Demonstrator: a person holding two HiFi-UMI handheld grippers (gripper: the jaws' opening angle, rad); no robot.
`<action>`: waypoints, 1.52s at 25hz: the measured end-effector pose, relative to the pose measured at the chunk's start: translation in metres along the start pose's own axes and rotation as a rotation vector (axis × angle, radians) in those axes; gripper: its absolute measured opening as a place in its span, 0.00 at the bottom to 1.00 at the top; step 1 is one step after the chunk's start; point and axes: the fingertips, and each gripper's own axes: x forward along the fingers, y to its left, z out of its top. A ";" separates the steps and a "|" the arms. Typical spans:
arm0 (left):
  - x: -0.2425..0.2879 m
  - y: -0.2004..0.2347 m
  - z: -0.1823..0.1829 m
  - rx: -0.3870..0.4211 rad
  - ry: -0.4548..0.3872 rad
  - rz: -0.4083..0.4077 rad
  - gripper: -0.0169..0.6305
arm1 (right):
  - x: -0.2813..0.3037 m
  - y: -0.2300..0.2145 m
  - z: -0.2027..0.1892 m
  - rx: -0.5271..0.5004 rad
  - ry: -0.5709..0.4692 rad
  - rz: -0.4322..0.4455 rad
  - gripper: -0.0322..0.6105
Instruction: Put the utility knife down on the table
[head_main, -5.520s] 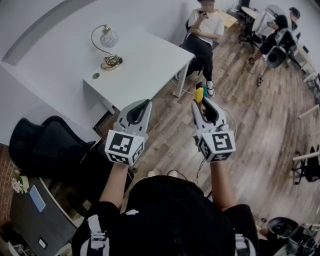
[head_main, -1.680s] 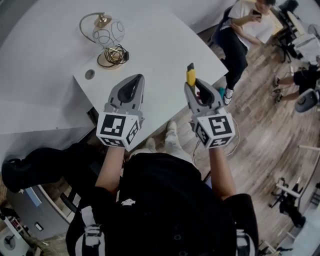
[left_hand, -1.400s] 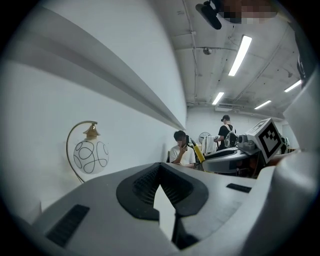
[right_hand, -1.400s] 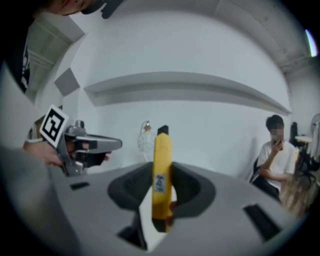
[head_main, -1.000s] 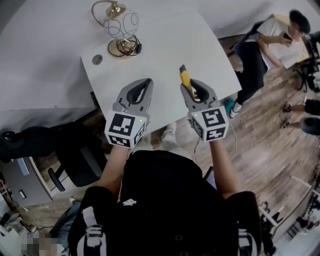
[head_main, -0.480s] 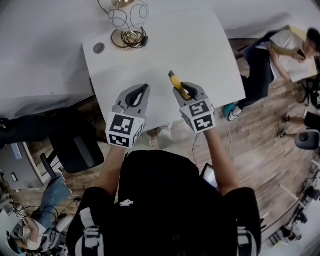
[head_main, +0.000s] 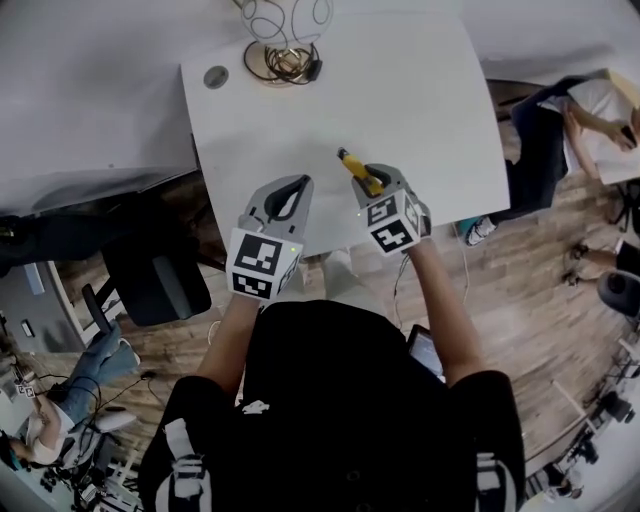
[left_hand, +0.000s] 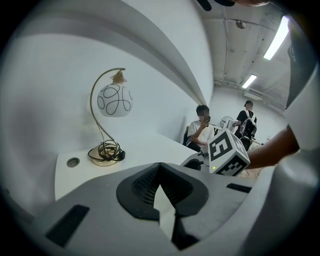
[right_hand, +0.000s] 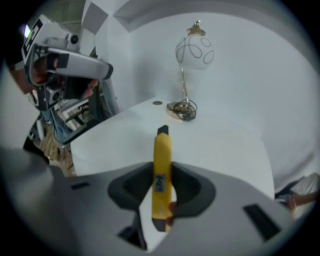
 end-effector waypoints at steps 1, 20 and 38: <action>0.000 -0.001 -0.003 -0.001 0.004 0.000 0.05 | 0.004 0.001 -0.004 -0.010 0.017 0.004 0.26; -0.014 0.007 -0.031 -0.024 0.048 0.014 0.05 | 0.057 0.020 -0.045 -0.039 0.201 0.037 0.26; -0.020 0.002 -0.033 -0.030 0.046 -0.005 0.05 | 0.060 0.019 -0.057 0.067 0.239 0.045 0.27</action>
